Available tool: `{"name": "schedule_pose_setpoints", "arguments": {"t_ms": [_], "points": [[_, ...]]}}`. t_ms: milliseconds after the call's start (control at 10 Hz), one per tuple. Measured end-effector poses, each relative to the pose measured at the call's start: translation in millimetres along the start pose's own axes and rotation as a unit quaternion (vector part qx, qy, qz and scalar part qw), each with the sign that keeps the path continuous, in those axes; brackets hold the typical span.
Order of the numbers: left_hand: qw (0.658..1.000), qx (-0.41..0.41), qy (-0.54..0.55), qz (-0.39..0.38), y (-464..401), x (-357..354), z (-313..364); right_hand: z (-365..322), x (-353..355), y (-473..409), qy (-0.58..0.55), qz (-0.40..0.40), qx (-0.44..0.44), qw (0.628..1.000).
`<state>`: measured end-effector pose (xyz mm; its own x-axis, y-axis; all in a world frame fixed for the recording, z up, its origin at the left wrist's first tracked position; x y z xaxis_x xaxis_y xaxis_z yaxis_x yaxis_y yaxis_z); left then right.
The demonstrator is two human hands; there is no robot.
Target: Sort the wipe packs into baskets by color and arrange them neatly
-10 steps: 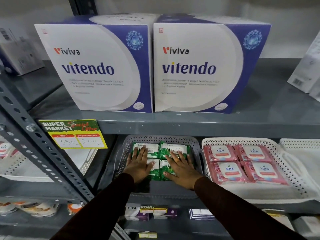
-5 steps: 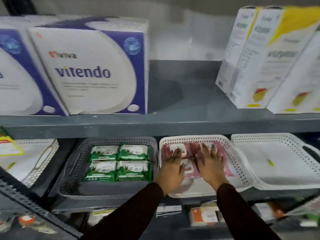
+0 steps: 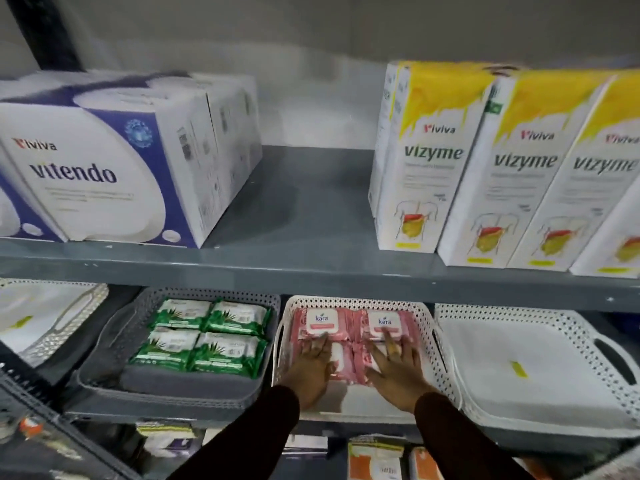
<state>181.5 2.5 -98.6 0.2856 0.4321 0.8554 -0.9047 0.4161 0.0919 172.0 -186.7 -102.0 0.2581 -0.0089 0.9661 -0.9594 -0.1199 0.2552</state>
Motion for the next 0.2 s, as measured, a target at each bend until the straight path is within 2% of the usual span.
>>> {"name": "schedule_pose_setpoints", "arguments": {"t_ms": [100,200], "points": [[0.999,-0.021,-0.019,0.028,12,17,15,-6,19,10,-0.052,0.006,0.016,0.999],[0.971,-0.179,-0.030,0.158,46,40,37,-30,38,53,-0.062,0.196,0.089,0.975]]}}
Point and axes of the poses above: each hand's wrist, its own y-axis away from the middle knuckle, its own x-axis out of the back of the hand, z = x × y, the point moved 6 cm from there along -y, towards the middle knuckle, and after that the axes turned 11 degrees about y, right-handed, at the moved point
